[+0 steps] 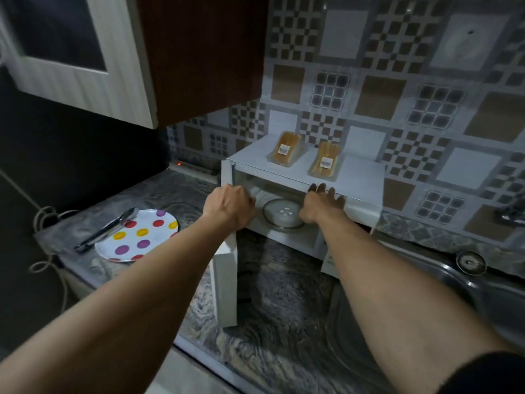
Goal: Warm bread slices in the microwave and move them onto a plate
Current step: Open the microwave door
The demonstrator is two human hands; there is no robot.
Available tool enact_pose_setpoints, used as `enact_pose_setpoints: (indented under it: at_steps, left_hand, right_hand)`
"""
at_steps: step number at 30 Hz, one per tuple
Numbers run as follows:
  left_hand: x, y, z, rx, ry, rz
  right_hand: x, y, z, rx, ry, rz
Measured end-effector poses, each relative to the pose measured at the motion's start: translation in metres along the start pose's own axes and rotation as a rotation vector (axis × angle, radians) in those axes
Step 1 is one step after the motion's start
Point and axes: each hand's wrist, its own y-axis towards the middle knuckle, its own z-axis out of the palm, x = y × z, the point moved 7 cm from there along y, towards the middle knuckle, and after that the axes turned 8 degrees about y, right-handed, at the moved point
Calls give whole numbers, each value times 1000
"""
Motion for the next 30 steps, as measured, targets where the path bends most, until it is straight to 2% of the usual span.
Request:
enact_pose_setpoints:
  at_steps: [8,13,21,30]
  left_hand:
    - [38,3,19,169,38,-89]
    - [68,14,28,150,25,-125]
    - [111,37,39,164,39,-77]
    - [97,75,56,183,-2,139]
  right_hand:
    - [15,5,6,28,67,25]
    - [13,7,5,11,64,69]
    - [35,7,16,25,81,144]
    - [51,6,15,-2,98,211]
